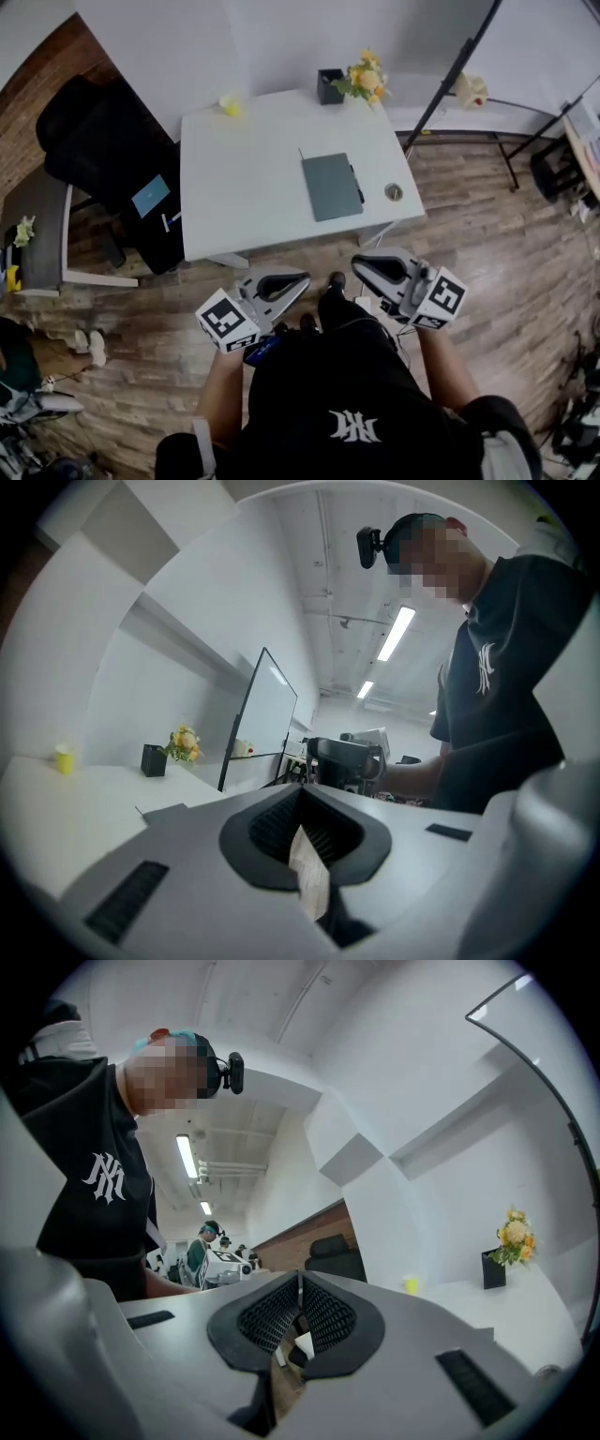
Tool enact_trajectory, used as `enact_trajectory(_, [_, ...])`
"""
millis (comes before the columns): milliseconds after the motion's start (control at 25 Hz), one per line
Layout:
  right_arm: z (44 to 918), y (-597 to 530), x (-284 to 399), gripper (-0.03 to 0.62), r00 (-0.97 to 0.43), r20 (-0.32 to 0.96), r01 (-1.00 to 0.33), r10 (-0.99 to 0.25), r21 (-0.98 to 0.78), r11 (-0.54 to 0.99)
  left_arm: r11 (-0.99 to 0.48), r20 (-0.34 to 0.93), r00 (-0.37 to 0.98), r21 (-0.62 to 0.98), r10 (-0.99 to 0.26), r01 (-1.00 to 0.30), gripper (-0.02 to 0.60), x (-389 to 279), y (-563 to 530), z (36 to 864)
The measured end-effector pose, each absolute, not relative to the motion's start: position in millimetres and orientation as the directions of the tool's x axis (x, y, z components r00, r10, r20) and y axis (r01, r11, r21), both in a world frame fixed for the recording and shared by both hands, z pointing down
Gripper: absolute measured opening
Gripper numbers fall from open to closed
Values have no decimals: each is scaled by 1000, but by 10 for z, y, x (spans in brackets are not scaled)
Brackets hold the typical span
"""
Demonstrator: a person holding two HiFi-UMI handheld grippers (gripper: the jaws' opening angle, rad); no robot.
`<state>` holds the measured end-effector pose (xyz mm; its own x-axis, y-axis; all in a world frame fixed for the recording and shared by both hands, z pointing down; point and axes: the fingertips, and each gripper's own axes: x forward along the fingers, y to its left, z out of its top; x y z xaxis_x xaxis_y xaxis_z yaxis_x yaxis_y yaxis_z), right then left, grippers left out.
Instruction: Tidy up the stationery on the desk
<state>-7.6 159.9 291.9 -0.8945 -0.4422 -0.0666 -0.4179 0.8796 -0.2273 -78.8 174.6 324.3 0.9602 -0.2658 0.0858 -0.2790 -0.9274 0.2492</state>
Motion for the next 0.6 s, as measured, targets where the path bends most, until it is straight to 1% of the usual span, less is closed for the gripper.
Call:
enact_trajectory(160, [2999,1856,-192,41,-908,-25,-404,-419,-216,889,-920,71,956,260,-285,-294,2,-862,1952,3245])
enact_trajectory(400, [2926,1991,-403,41,-918,-11,-390,-397,-163,906,-915,74,948,248,-308,-317,2,-1018,2036,3204])
enact_trajectory(600, [2942,2038,-394,41,-917,-8,-391,-399,-173,904,-922,80,952,237,-294,-305,2,-960,2036,3174])
